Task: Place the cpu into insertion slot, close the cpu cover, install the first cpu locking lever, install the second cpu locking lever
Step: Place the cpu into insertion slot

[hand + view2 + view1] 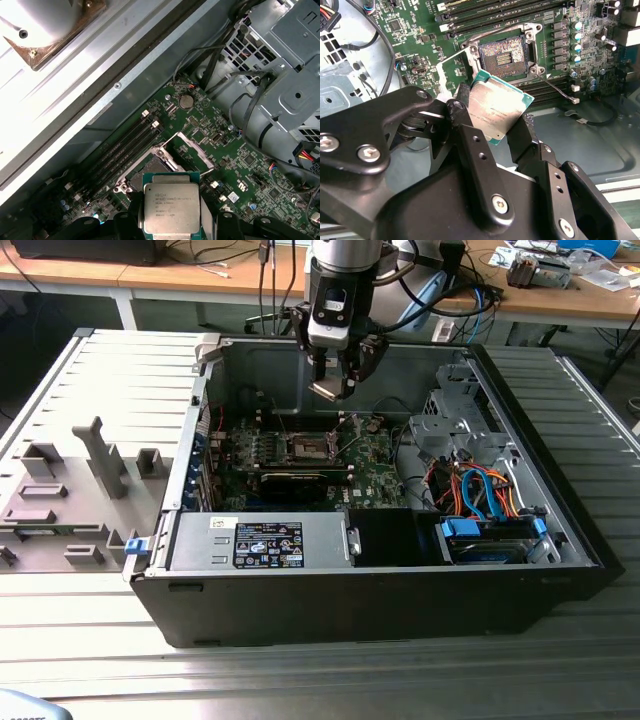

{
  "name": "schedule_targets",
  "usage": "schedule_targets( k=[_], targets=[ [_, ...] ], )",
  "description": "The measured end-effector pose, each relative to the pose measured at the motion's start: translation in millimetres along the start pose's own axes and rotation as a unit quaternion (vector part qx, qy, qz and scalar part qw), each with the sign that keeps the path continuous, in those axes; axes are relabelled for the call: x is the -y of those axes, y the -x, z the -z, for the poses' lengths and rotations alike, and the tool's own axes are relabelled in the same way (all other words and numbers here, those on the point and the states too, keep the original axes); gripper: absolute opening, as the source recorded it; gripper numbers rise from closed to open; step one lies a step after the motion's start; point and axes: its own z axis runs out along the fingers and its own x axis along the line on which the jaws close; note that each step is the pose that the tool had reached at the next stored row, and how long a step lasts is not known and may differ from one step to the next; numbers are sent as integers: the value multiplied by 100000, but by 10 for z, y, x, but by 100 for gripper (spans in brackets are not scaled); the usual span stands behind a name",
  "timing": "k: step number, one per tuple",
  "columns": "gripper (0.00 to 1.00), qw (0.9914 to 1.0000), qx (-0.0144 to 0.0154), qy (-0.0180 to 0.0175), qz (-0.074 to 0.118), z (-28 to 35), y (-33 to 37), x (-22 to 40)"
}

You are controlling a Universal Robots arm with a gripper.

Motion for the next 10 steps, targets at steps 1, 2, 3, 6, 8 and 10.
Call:
schedule_targets(
  k=[1, 2, 3, 6, 8, 10],
  targets=[
    [55, 100000, 2, 0, -19, 0, 0, 0],
    [55, 100000, 4, 2, -71, 0, 0, 0],
    [55, 100000, 4, 1, -118, 0, 0, 0],
    [55, 100000, 9, 3, -170, -1, 0, 0],
    [55, 100000, 11, 3, -221, -1, 0, 0],
    [55, 100000, 14, 4, -260, -1, 0, 0]
  ],
)
